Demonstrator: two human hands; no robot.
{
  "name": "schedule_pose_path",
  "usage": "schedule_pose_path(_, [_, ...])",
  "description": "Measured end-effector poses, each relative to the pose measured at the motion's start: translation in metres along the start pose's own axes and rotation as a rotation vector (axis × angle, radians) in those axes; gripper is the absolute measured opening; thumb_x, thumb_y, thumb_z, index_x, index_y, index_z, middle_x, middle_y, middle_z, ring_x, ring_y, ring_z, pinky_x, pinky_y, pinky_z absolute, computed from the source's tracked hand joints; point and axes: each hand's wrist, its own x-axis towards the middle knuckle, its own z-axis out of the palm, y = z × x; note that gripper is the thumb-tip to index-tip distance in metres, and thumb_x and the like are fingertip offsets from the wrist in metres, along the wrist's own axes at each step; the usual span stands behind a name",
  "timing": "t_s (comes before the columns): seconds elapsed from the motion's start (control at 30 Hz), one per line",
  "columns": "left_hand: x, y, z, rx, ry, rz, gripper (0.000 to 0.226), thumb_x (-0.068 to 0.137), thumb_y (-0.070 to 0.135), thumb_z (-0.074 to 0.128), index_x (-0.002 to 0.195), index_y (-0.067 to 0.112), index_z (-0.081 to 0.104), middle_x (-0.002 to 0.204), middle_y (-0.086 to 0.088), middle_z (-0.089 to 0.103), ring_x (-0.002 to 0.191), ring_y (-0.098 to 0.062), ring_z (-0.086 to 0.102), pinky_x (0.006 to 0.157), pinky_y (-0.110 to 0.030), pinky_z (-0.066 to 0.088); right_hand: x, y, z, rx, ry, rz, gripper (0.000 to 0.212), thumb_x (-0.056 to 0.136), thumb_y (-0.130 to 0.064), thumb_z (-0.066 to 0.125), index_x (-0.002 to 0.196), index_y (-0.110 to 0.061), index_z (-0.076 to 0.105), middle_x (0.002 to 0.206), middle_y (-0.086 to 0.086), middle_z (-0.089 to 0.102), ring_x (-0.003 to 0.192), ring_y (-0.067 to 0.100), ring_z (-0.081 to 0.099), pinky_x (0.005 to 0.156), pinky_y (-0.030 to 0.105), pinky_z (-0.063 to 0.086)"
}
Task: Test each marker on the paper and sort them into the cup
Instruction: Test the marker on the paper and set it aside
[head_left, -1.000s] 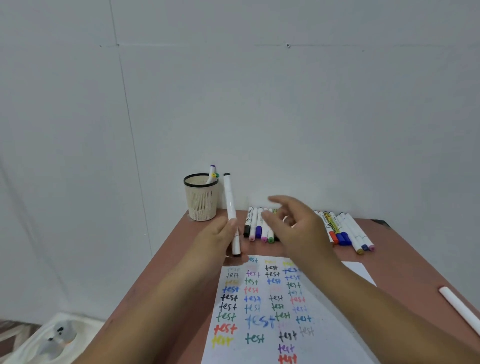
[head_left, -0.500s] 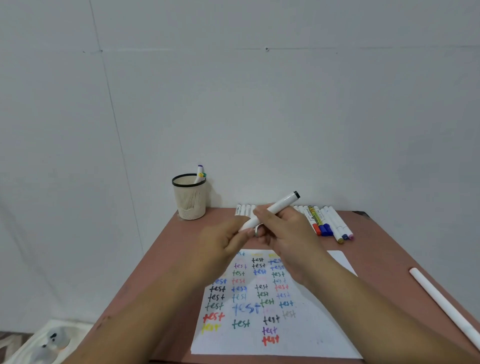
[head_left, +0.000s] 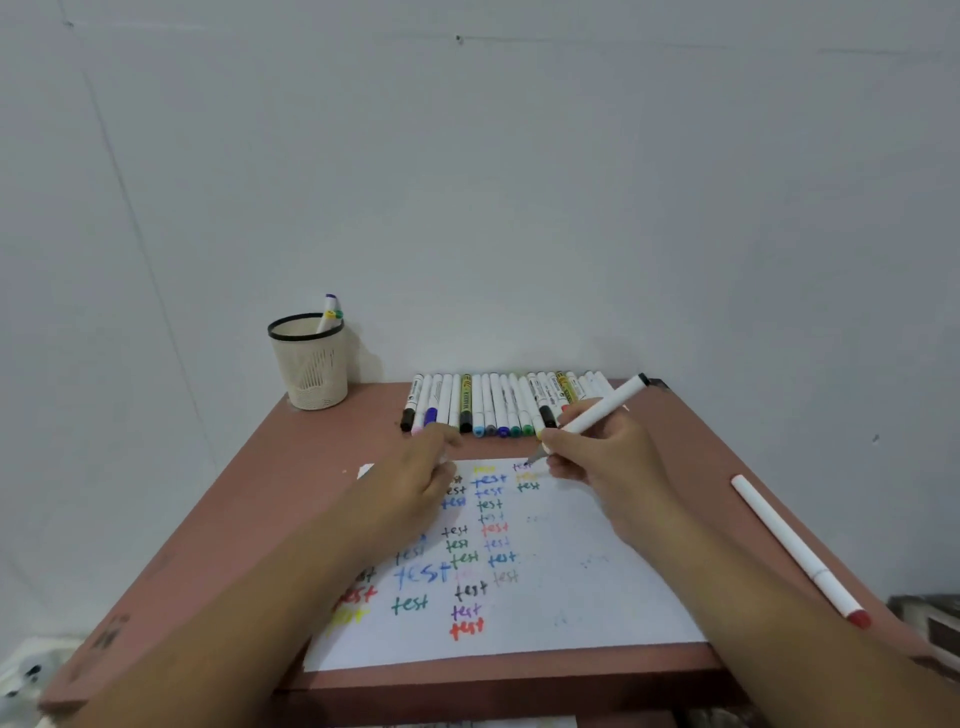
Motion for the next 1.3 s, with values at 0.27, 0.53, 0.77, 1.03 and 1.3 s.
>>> schedule_pose_path(0.27, [0.001, 0.005, 0.006, 0.047, 0.055, -0.019, 0.012, 0.099, 0.03, 0.059, 0.107, 0.027, 0.051, 0.097, 0.015, 0.056, 0.085, -0.003, 0.053, 0.069, -0.021, 0.04, 0.002, 0.015, 0.0, -0.179, -0.082, 0.019, 0.012, 0.086, -0.001, 0.081, 0.091, -0.003, 0.07, 0.076, 0.011, 0.073, 0.065, 0.021, 0.066, 0.067, 0.034, 0.058])
schedule_pose_path(0.53, [-0.002, 0.008, 0.009, 0.081, 0.051, 0.057, 0.012, 0.096, 0.036, 0.063, 0.106, 0.033, 0.057, 0.092, 0.023, 0.051, 0.086, 0.006, 0.049, 0.069, -0.013, 0.034, 0.0, 0.017, -0.003, -0.247, -0.115, -0.007, 0.013, 0.084, 0.001, 0.078, 0.082, -0.006, 0.068, 0.065, 0.003, 0.067, 0.059, 0.017, 0.061, 0.063, 0.035, 0.055])
schedule_pose_path(0.77, [-0.002, 0.006, 0.008, 0.105, 0.05, 0.07, 0.018, 0.096, 0.041, 0.06, 0.114, 0.037, 0.058, 0.095, 0.032, 0.047, 0.091, 0.012, 0.047, 0.073, -0.009, 0.034, 0.001, 0.019, -0.003, -0.278, -0.101, -0.021, 0.011, 0.085, -0.004, 0.08, 0.083, -0.01, 0.071, 0.074, 0.007, 0.072, 0.063, 0.016, 0.065, 0.066, 0.035, 0.059])
schedule_pose_path(1.03, [-0.003, 0.002, 0.008, 0.107, 0.063, 0.121, 0.022, 0.095, 0.044, 0.06, 0.117, 0.041, 0.059, 0.098, 0.037, 0.046, 0.094, 0.018, 0.044, 0.075, -0.012, 0.035, 0.003, 0.023, -0.005, -0.298, -0.023, -0.027, 0.013, 0.084, -0.008, 0.08, 0.082, -0.017, 0.07, 0.075, 0.006, 0.073, 0.063, 0.016, 0.066, 0.066, 0.034, 0.058])
schedule_pose_path(1.3, [-0.003, 0.001, 0.009, 0.121, 0.065, 0.109, 0.023, 0.096, 0.046, 0.058, 0.119, 0.043, 0.057, 0.099, 0.038, 0.044, 0.094, 0.009, 0.045, 0.077, -0.013, 0.034, 0.005, 0.023, -0.008, -0.345, 0.014, -0.043, 0.016, 0.078, -0.013, 0.079, 0.076, -0.024, 0.068, 0.07, 0.0, 0.071, 0.061, 0.015, 0.066, 0.07, 0.045, 0.06])
